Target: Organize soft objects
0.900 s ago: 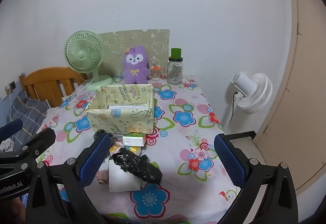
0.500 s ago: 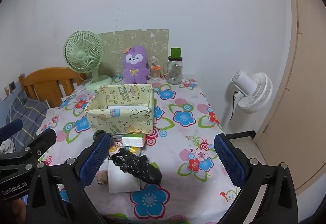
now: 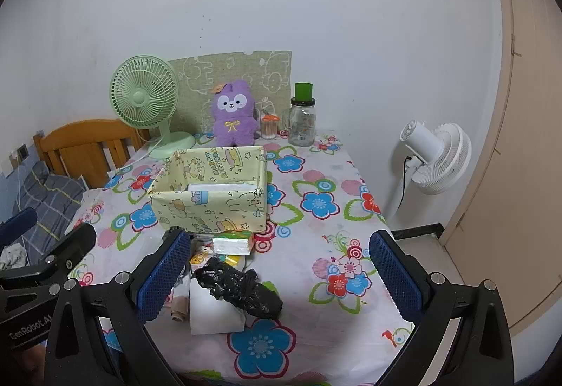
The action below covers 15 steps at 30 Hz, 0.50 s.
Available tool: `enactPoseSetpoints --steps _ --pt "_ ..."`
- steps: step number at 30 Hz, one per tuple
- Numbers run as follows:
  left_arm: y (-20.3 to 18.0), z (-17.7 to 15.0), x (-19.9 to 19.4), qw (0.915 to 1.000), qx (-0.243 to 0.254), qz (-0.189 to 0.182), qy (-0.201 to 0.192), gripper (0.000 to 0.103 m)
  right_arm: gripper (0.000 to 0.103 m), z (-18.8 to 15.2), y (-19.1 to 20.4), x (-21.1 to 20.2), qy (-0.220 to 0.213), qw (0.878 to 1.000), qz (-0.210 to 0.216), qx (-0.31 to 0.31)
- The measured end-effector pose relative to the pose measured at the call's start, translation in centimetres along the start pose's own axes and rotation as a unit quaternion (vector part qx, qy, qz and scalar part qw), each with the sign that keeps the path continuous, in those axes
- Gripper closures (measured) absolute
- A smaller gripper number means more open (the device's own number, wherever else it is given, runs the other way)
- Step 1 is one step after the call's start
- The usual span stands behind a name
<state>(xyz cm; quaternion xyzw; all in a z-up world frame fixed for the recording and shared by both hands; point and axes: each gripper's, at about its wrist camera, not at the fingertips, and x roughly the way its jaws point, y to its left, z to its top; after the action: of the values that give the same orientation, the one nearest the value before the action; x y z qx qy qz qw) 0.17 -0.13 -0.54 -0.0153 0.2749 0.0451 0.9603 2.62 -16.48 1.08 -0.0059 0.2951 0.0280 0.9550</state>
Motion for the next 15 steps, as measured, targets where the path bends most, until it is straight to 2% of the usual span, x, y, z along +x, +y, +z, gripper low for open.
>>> enactPoseSetpoints --steps 2,6,15 --pt "0.37 -0.05 -0.08 0.9998 -0.014 0.006 -0.009 0.001 0.001 0.0 0.22 -0.03 -0.002 1.0 -0.001 -0.004" --pt "0.35 -0.08 0.18 0.9999 -0.007 0.01 -0.007 0.001 0.001 -0.01 0.44 -0.09 -0.005 1.0 -0.009 -0.007" --pt "0.05 -0.25 0.33 1.0 -0.004 -0.008 0.001 0.001 0.001 0.12 0.32 -0.15 -0.005 1.0 -0.005 0.001"
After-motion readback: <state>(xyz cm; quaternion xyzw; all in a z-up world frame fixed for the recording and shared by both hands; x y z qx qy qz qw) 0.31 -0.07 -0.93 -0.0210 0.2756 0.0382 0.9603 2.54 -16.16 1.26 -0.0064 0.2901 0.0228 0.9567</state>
